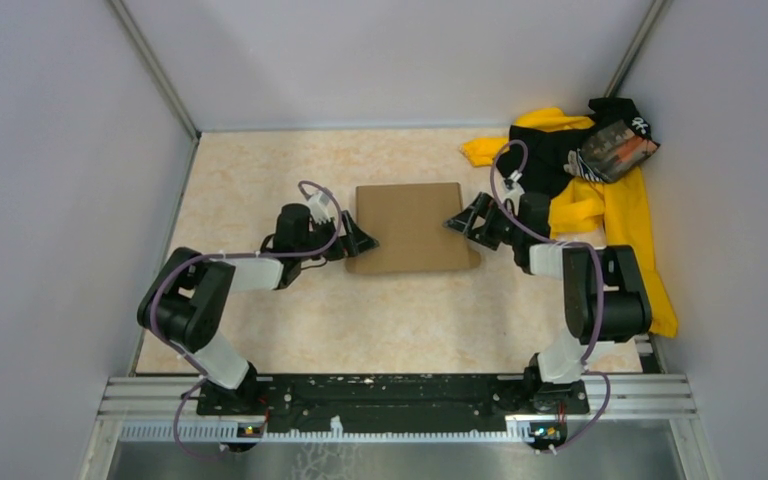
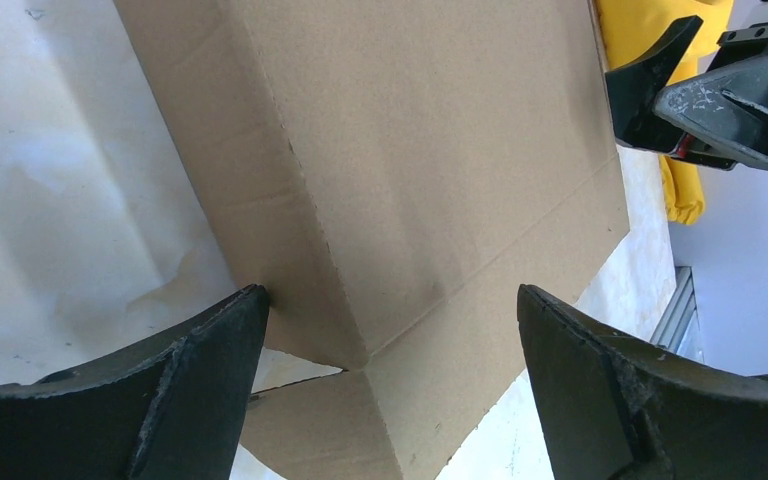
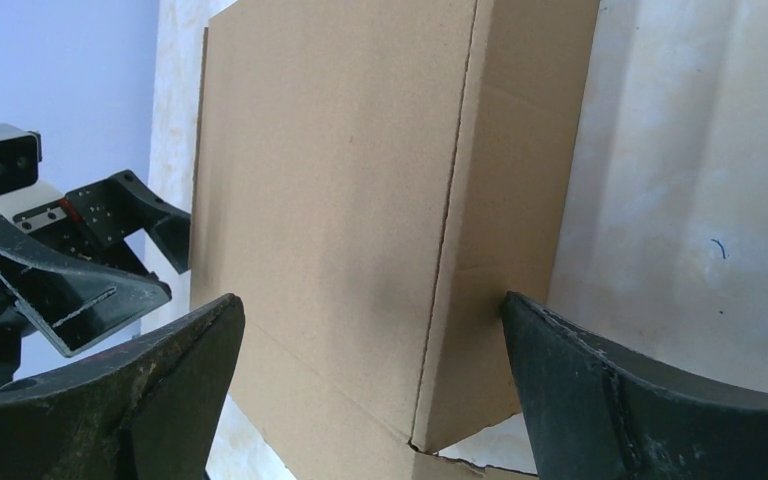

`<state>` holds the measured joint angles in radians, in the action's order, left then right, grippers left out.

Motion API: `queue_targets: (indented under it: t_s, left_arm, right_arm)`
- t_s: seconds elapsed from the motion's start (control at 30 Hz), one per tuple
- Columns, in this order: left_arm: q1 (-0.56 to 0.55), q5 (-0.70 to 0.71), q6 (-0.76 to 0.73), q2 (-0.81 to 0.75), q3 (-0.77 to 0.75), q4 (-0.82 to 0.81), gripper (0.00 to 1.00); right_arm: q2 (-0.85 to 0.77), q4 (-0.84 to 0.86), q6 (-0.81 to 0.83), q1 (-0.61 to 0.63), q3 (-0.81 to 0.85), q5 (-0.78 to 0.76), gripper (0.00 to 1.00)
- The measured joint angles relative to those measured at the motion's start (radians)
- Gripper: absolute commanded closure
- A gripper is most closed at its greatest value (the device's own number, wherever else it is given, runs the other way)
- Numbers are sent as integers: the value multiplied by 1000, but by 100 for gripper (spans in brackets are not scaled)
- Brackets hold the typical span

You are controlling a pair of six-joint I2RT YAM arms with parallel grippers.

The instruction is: Fold the paper box

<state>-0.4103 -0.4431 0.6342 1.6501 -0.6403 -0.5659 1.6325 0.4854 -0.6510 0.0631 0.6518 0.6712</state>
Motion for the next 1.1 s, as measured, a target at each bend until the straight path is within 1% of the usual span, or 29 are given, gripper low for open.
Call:
queue_targets:
  t_s: [0.3,0.73,1.1]
  left_arm:
    - [-17,16,-3,-24,6,13,1]
    - [-22,25,-4,-135,37,42,1]
    - [-23,25,-19,-262,37,145,1]
  right_arm:
    - [-55,-32,14,0,-32,-18,1]
    - [-174,-111,23,8,-36,-20,1]
    - [-269,-203,31,20,-34,-15,1]
